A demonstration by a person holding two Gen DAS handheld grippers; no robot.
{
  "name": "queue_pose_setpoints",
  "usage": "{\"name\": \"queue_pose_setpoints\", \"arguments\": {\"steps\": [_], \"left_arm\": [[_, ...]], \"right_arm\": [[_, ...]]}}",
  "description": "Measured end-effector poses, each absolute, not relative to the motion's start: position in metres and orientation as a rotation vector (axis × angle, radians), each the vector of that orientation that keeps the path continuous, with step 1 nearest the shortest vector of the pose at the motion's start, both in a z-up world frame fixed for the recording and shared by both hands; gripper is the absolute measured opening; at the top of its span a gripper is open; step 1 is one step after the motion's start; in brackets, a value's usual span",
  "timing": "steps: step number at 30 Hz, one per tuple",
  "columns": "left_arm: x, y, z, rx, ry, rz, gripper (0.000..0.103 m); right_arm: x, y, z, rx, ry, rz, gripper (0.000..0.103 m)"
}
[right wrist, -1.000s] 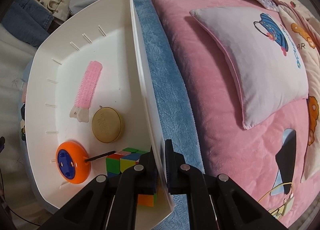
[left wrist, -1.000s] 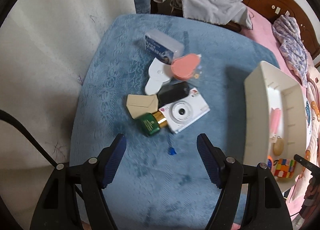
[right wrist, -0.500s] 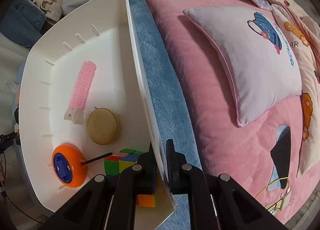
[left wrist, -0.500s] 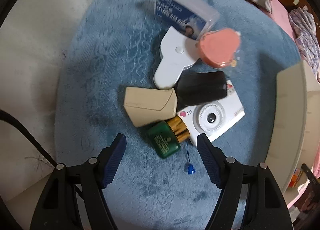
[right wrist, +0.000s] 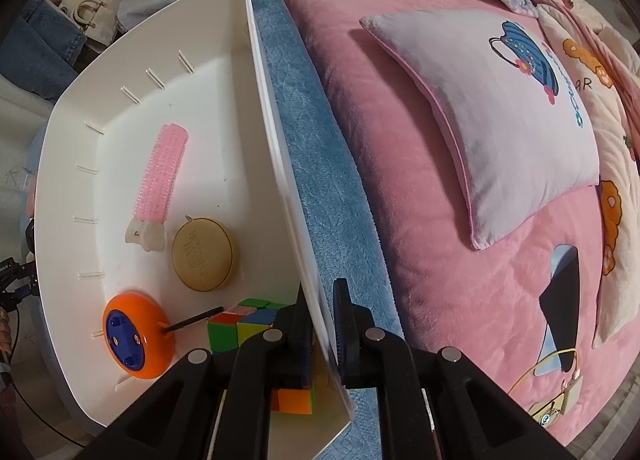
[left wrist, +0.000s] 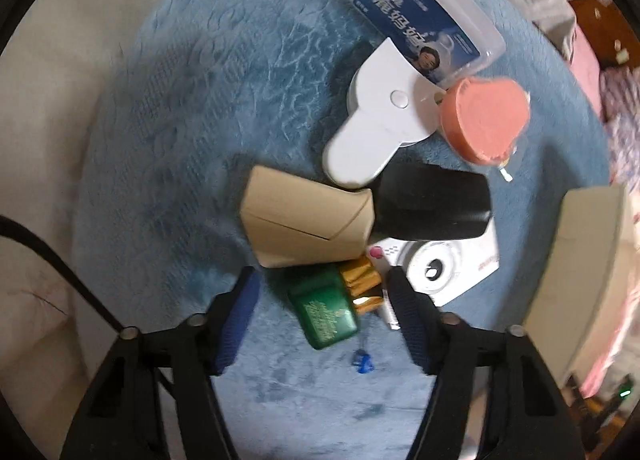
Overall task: Organize rigid objects
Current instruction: 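Move the left tool back to the green-and-gold bottle, then grasp the green-and-gold bottle with the left gripper, then carry the green bottle into the tray and open the left gripper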
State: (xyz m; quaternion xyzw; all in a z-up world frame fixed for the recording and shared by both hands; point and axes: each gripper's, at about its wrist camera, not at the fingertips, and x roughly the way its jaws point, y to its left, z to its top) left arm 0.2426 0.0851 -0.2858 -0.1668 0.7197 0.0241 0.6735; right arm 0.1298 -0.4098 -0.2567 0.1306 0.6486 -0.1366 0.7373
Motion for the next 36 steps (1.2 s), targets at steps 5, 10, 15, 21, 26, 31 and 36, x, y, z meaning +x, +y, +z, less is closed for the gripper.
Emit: {"name": "queue_pose_setpoints", "arguments": {"steps": [5,10,15,21,26,31,36], "left_arm": [[0.242,0.098,-0.289,-0.451,1.617,0.069,0.054],[0.236,0.100,-0.290,-0.435,1.610,0.072,0.054],[0.222,0.095,-0.287,-0.409,1.621,0.091,0.053],[0.193,0.088,-0.287,-0.404,1.641,0.108,0.053],[0.162,0.077,-0.284,-0.401,1.659,0.116,0.053],[0.140,0.062,-0.277,-0.396,1.653,0.122,0.053],[0.118,0.028,-0.256,-0.374,1.620,0.105,0.053]], "right_arm": [[0.129,-0.410,-0.257,0.291,1.424,-0.298,0.010],[0.129,-0.410,-0.257,0.296,1.427,-0.292,0.010],[0.130,-0.411,-0.257,0.299,1.434,-0.284,0.009],[0.130,-0.411,-0.259,0.297,1.442,-0.258,0.009],[0.131,-0.411,-0.260,0.291,1.452,-0.222,0.009],[0.133,-0.411,-0.260,0.276,1.465,-0.175,0.009],[0.135,-0.410,-0.259,0.243,1.483,-0.115,0.009]]}}
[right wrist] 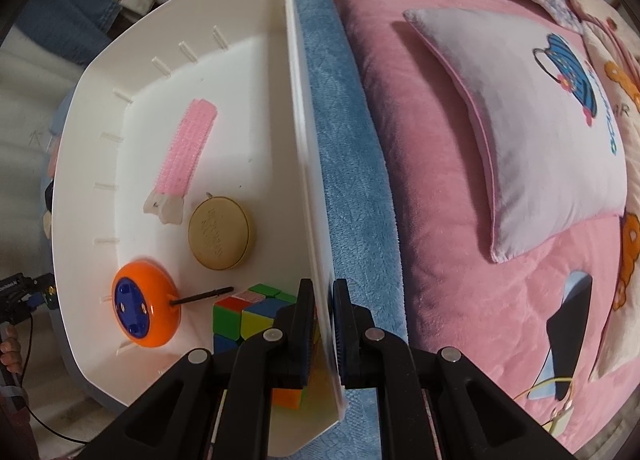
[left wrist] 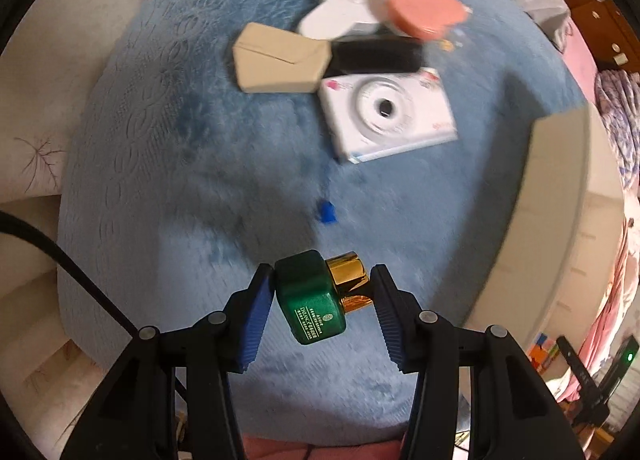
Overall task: Organize rigid objects
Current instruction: 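Carry the green bottle into the tray and open the left gripper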
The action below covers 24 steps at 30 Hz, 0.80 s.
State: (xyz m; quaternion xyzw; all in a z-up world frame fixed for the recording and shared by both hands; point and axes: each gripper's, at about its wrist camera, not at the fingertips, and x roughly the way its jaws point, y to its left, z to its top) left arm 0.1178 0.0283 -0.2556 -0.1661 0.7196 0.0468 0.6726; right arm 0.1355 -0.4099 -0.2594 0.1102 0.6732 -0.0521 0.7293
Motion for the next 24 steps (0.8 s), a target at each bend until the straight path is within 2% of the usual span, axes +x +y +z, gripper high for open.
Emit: {"name": "queue_pose_setpoints", "arguments": {"steps": [9,11,19,24], "left_arm": [[0.087,-0.038,-0.208,-0.225,1.530,0.046,0.053],[0.091,-0.052,-0.211,-0.202,1.509,0.028,0.053],[0.105,-0.096,-0.163,-0.104,1.419,-0.071,0.053],[0.102,-0.129,-0.152,-0.053,1.377,-0.145,0.053]], "right_arm": [[0.140,-0.408,-0.259,0.150,1.511,0.002,0.008],[0.139,-0.408,-0.259,0.133,1.512,0.030,0.008],[0.141,-0.407,-0.258,0.070,1.516,0.118,0.009],[0.141,-0.407,-0.258,0.042,1.515,0.155,0.010]]}}
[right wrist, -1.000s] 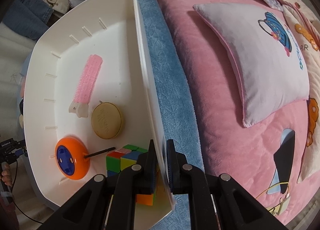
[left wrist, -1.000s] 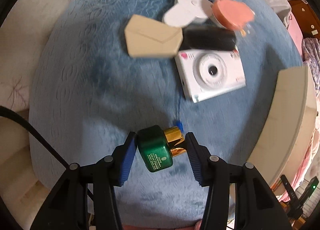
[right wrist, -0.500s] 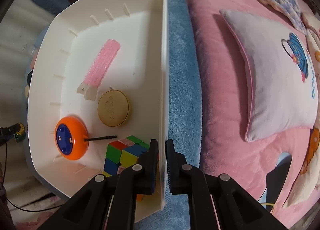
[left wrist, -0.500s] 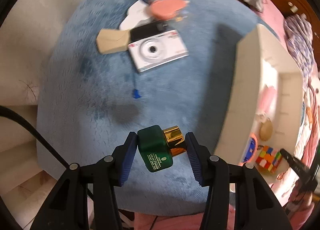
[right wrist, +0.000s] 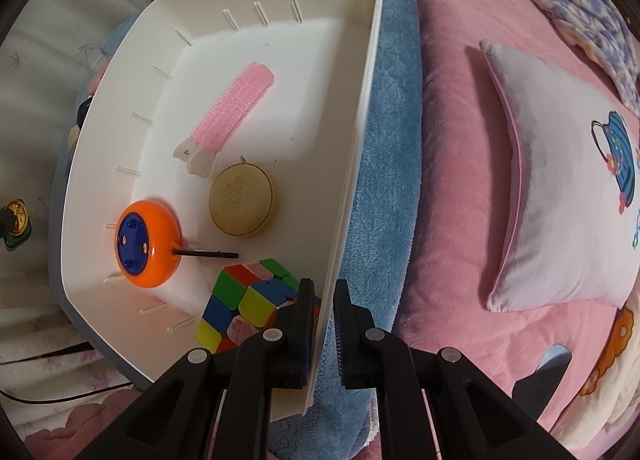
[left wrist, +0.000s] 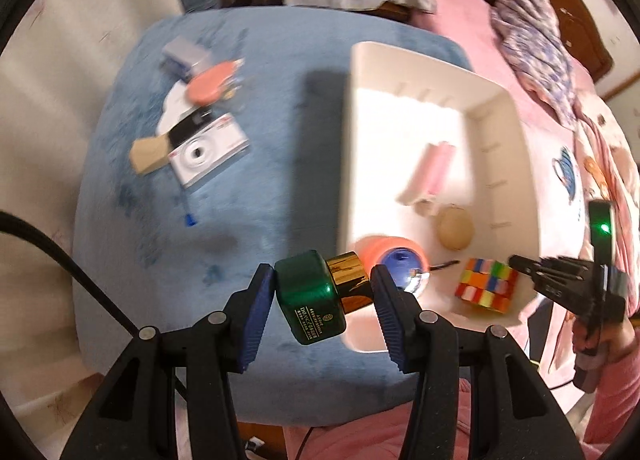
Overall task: Organize rigid objects
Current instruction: 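Carry the green bottle into the tray and open the left gripper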
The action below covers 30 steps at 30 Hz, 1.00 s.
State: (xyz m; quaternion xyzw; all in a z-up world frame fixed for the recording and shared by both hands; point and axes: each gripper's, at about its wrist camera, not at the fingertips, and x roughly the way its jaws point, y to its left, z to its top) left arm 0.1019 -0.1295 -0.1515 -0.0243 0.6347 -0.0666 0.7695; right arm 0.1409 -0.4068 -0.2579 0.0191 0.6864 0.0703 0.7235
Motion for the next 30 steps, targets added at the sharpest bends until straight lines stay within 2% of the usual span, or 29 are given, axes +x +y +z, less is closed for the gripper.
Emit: {"name": "queue_pose_setpoints", "arguments": {"steps": [18,25,28,30], "left_arm": [[0.083,-0.233,-0.165,0.068,1.363,-0.405,0.053],[0.075,-0.252,-0.172,0.099,1.379,-0.456,0.053],[0.073,-0.253,-0.168,0.081,1.363,-0.481,0.055],[0.072,-0.253,-0.164,0.084,1.348,-0.489,0.064]], "right_arm": [[0.142,-0.403,-0.257,-0.038,1.522,0.210,0.011],[0.142,-0.401,-0.258,-0.064,1.524,0.215,0.011],[0.142,-0.401,-0.257,-0.062,1.525,0.212,0.011],[0.143,-0.401,-0.257,-0.059,1.527,0.207,0.011]]}}
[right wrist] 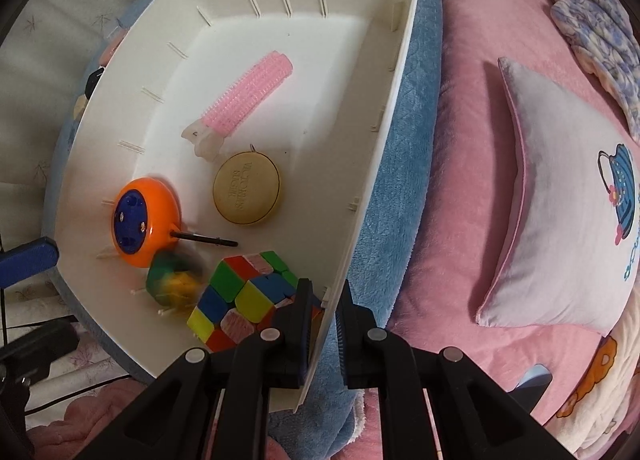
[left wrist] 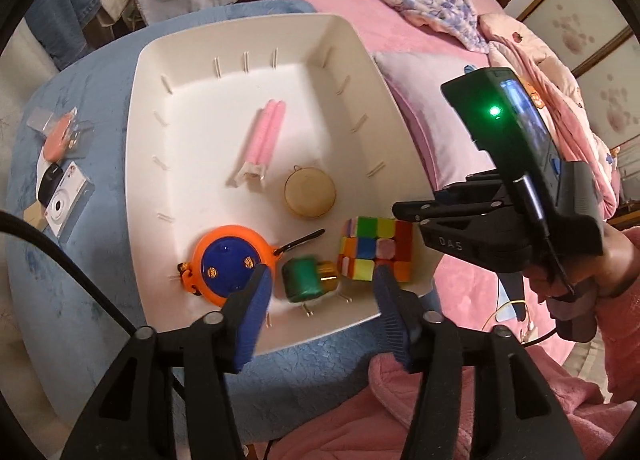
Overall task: Organize rigid objects
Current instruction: 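Carry the green bottle into the tray and open the left gripper, then move the left tool back to the beige box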
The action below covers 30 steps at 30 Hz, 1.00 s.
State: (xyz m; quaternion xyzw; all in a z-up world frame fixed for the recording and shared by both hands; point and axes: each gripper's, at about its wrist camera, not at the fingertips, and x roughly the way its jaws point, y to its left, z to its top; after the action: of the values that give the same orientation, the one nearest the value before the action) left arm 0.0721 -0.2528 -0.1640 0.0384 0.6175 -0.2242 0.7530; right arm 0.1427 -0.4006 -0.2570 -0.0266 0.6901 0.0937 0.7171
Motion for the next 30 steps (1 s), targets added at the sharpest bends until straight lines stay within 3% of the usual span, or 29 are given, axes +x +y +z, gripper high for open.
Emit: {"name": "queue_pose_setpoints", "arguments": {"steps": [7,30], "left_arm": [[0.073,-0.241,-0.159,0.089,1.311,-0.481,0.071],[0.114,-0.100,-0.157,0.075,1.303,-0.332,0.072]], "right_arm": [[0.143,-0.400,-0.257,-0.040,1.530,0.179,0.011],[0.142,-0.401,-0.259,0.111,1.526,-0.083,0.008]]}}
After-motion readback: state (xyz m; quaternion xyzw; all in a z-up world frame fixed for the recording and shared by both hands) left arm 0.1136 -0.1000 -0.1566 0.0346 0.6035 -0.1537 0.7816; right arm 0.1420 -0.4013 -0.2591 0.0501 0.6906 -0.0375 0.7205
